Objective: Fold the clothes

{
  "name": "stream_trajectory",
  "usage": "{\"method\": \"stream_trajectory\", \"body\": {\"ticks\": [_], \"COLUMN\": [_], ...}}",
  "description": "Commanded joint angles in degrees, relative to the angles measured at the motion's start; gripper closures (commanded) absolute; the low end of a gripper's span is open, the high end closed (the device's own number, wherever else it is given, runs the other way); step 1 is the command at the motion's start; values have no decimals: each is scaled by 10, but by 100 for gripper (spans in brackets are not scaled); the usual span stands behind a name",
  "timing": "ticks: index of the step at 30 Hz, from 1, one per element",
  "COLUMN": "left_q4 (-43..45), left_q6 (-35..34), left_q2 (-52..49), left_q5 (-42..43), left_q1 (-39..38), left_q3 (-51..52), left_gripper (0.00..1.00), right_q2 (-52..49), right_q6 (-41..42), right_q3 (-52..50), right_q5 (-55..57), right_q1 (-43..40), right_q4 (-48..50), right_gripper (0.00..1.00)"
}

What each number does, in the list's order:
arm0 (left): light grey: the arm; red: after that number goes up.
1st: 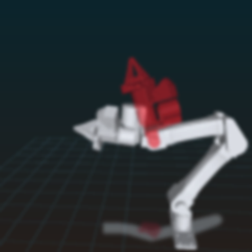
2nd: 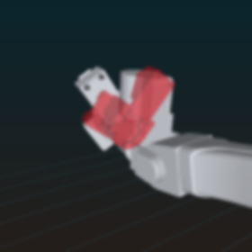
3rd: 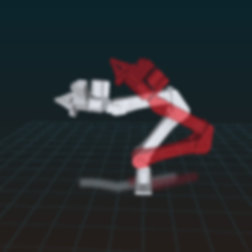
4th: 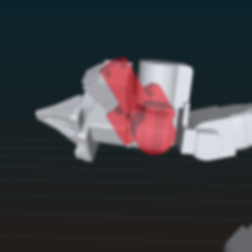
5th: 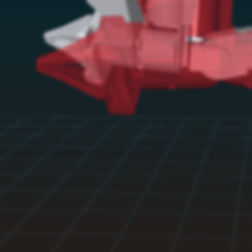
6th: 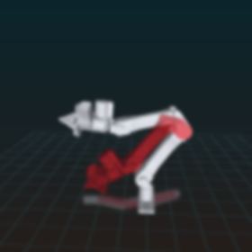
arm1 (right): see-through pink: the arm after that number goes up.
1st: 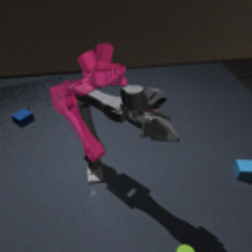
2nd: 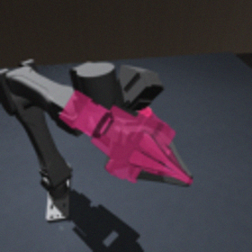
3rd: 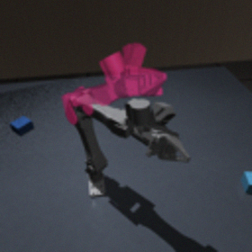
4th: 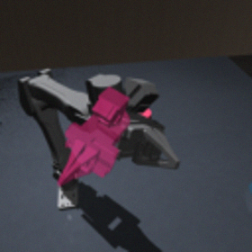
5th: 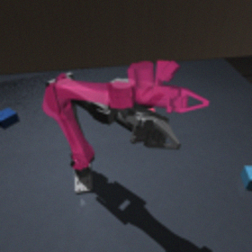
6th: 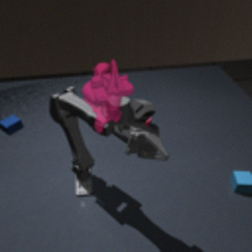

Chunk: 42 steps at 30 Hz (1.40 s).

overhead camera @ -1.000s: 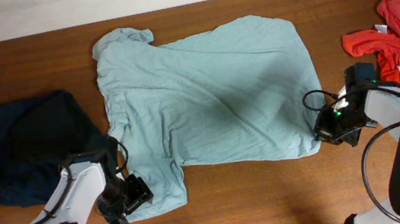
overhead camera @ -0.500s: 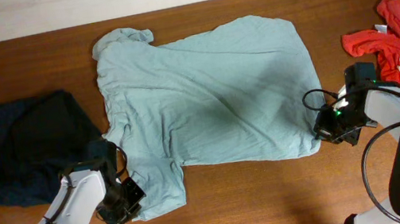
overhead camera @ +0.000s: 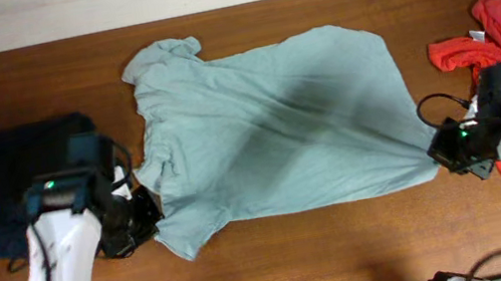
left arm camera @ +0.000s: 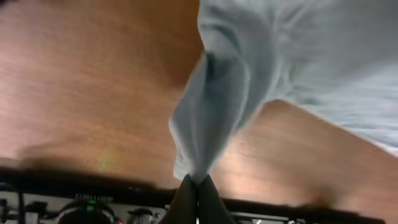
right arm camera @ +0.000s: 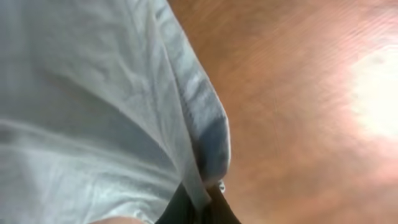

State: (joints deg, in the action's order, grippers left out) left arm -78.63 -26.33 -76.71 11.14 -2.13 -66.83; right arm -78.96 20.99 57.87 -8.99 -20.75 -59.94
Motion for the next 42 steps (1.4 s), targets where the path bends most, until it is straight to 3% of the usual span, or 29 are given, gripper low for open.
{"method": "stream_trajectory", "body": {"ticks": [1, 10, 16, 24, 32, 42], "left_q4": [-40, -124, -96, 57, 203, 349], "left_q6": [18, 18, 18, 55, 85, 97], "left_q2": [57, 154, 169, 71, -66, -120], "left_q5": [-11, -22, -61, -67, -61, -60], "left_q1": [0, 0, 0, 0, 0, -1], "left_q3": [-41, -49, -49, -49, -49, -49], "left_gripper": [99, 99, 99, 99, 99, 100], "right_q2": [47, 103, 123, 92, -19, -108], "right_q6": [7, 7, 5, 3, 5, 5], "right_q3": [11, 11, 11, 11, 11, 11], "right_q5": [22, 22, 22, -27, -70, -144], "right_q1": [-4, -4, -4, -3, -3, -3], "right_q4": [-31, -145, -158, -46, 64, 177], "right_gripper": [96, 96, 94, 87, 87, 83]}}
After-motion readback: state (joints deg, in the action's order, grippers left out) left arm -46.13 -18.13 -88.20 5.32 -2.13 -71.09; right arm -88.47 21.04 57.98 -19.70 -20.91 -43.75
